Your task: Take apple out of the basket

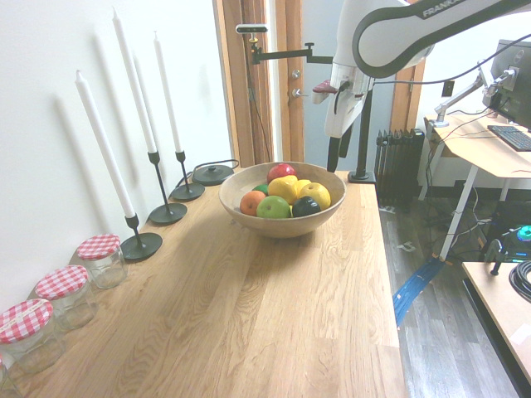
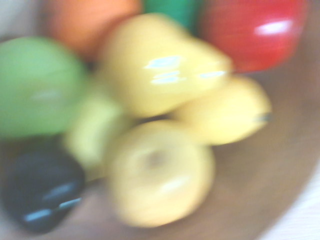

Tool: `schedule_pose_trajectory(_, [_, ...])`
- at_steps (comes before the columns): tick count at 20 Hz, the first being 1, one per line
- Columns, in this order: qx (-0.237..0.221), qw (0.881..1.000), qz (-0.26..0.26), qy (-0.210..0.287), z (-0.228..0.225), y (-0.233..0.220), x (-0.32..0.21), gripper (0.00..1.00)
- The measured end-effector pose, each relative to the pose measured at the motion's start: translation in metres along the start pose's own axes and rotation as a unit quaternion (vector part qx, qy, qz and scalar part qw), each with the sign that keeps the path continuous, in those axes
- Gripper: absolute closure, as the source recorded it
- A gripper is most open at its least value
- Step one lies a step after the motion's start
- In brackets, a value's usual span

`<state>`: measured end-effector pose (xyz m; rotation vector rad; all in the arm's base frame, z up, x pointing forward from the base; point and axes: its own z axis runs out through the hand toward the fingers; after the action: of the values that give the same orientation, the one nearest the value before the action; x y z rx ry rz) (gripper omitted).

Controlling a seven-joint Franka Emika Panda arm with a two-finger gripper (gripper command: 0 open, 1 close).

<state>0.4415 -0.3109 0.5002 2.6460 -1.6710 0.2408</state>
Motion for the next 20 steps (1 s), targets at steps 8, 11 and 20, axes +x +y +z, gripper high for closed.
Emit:
schedule_pose_trajectory(8, [-0.017, 1.0, 0.005, -0.003, 0.005, -0.011, 0.08, 0.0])
schedule_pose_trajectory(11, [-0.026, 1.0, 0.0, -0.004, 0.012, -0.029, 0.1, 0.0])
schedule_pose_trajectory(20, [-0.04, 0.999, -0.023, -0.015, 0.029, -0.082, 0.126, 0.0])
